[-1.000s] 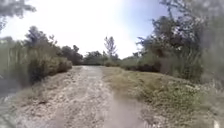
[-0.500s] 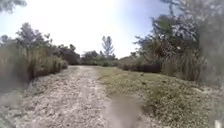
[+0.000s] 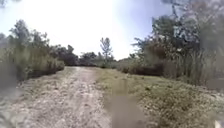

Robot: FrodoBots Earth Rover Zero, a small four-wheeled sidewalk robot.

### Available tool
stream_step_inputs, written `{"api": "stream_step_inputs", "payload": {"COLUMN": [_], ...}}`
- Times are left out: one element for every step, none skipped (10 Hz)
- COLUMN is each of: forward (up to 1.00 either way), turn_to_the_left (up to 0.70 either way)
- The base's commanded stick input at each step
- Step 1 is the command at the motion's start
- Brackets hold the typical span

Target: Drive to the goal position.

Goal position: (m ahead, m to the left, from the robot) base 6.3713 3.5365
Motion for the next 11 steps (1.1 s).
{"api": "stream_step_inputs", "payload": {"forward": [0.7,0.7,0.7,0.7,0.7,0.7,0.7,0.7,0.7,0.7,0.7], "turn_to_the_left": [0.0,0.0,0.0,0.0,0.0,0.0,0.0,0.0,0.0,0.0,0.0]}}
